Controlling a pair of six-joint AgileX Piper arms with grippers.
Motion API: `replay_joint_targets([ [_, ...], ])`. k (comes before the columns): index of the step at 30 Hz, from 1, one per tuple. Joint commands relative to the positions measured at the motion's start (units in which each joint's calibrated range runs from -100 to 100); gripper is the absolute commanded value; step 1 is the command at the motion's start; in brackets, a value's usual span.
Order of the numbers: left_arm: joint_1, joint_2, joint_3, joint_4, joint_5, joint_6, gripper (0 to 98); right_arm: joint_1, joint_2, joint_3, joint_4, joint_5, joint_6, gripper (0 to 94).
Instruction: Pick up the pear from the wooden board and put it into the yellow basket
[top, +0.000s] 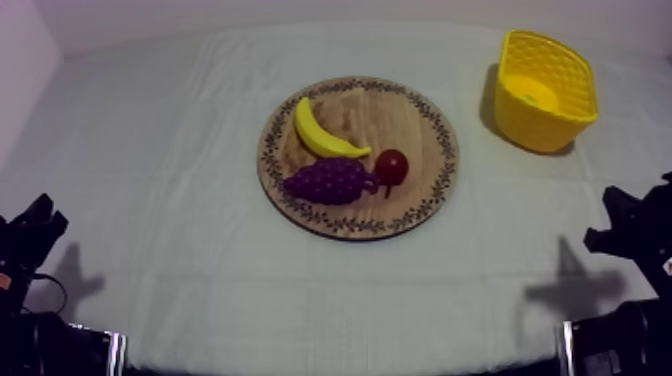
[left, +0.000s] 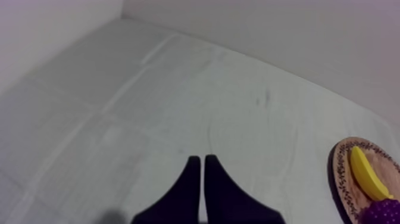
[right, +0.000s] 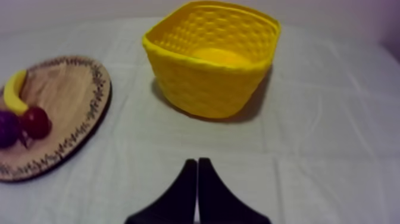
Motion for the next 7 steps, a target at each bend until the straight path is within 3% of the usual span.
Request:
replay_joint_targets([
  [1,-0.03,-0.04,0.00,0.01,-0.01,0.00,0.1,0.04,-0.04,0.05,-0.01,-0.05,4.74,0.6],
  [7,-0.03,-0.04,0.00,0.01,-0.01,0.00,0.1,0.04,-0.04,0.05,-0.01,-0.06,4.58,0.6],
])
